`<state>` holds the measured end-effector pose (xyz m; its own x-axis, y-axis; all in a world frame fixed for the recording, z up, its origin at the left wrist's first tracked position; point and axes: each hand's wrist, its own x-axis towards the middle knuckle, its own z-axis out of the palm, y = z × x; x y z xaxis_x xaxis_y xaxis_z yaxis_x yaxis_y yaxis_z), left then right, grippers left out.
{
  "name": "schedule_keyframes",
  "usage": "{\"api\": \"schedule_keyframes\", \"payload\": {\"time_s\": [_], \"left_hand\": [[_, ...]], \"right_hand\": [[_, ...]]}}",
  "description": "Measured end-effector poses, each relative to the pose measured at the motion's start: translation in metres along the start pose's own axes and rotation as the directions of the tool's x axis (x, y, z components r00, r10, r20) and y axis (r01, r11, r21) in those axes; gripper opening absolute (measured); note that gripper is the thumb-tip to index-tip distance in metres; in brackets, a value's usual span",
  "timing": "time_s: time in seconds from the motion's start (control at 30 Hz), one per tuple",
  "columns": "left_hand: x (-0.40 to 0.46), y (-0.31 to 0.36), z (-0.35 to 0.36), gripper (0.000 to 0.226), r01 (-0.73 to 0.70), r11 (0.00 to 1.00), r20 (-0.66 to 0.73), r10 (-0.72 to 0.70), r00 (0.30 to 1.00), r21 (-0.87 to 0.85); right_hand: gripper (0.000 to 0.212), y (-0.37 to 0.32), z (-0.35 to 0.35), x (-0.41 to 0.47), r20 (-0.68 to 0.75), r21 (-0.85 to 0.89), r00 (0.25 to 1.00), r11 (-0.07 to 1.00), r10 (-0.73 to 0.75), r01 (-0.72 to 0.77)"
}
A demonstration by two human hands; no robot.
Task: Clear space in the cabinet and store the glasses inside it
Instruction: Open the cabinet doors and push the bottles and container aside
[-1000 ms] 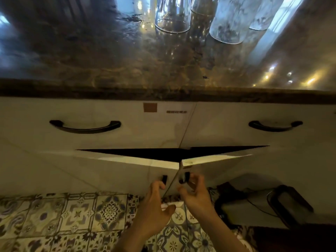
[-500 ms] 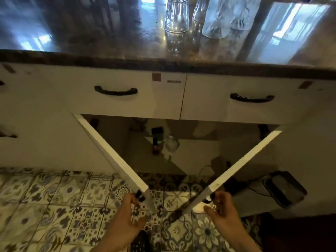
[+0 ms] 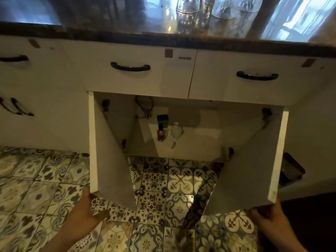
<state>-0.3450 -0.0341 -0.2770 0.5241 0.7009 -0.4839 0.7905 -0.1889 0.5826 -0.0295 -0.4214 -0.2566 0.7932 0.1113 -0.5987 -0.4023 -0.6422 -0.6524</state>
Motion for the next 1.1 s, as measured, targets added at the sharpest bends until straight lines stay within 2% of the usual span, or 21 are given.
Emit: {"api": "schedule_keyframes", "payload": {"time_s": [0.07,0.17,0.27,0.33,0.43,0.5,0.57,0.67,0.77,0.93,1.03,1.1], "left_hand": [[-0.003,-0.015,-0.01,0.092,0.036,0.999,-0.042,-0.036,0.998,0.003],[-0.004,-0.031,-0.025,0.08,0.091,0.995,-0.083,-0.089,0.993,0.028],[-0.006,-0.039,-0.04,0.084,0.126,0.992,-0.1,-0.128,0.987,-0.023],[-0.01,-0.04,-0.046,0.083,0.129,0.987,-0.135,-0.141,0.981,-0.094],[-0.02,-0.038,-0.044,0.081,0.196,0.97,-0.227,-0.226,0.948,-0.147],[-0.026,-0.033,-0.033,0.08,0.312,0.934,-0.295,-0.352,0.888,-0.175],[-0.031,-0.02,-0.014,0.072,0.388,0.905,-0.276,-0.423,0.863,-0.173],[-0.032,0.017,0.023,0.071,0.269,0.963,-0.173,-0.27,0.947,-0.029],[-0.023,0.063,0.044,0.076,0.017,0.999,-0.206,-0.006,0.978,0.049],[0.005,0.135,0.057,0.07,-0.265,0.949,-0.232,0.3,0.925,0.17],[0.018,0.166,0.065,0.069,-0.388,0.868,-0.229,0.465,0.855,0.31],[0.025,0.179,0.07,0.069,-0.416,0.835,-0.218,0.509,0.833,0.361]], "right_hand": [[0.08,0.008,-0.004,0.002,-0.036,-0.03,0.999,0.999,0.027,-0.029],[0.094,0.028,-0.016,0.017,-0.044,-0.021,0.997,0.997,0.07,-0.071],[0.098,0.04,-0.02,0.023,-0.037,-0.008,0.995,0.996,0.09,-0.09],[0.09,0.028,-0.008,0.008,-0.098,-0.026,0.989,0.993,0.112,-0.115],[0.051,0.012,0.019,-0.015,-0.177,-0.197,0.969,0.958,0.173,-0.207],[0.046,0.006,0.047,-0.03,-0.087,-0.336,0.979,0.92,0.183,-0.202],[0.052,-0.003,0.078,-0.045,0.061,-0.417,0.986,0.902,0.153,-0.114],[0.052,-0.026,0.114,-0.05,0.256,-0.5,0.967,0.854,-0.012,0.143],[0.058,-0.053,0.133,-0.043,0.289,-0.513,0.931,0.786,-0.222,0.346],[0.06,-0.1,0.134,-0.028,0.249,-0.568,0.85,0.641,-0.465,0.517],[0.06,-0.118,0.124,-0.017,0.23,-0.588,0.812,0.588,-0.536,0.555],[0.061,-0.123,0.116,-0.011,0.226,-0.601,0.808,0.575,-0.544,0.555]]}}
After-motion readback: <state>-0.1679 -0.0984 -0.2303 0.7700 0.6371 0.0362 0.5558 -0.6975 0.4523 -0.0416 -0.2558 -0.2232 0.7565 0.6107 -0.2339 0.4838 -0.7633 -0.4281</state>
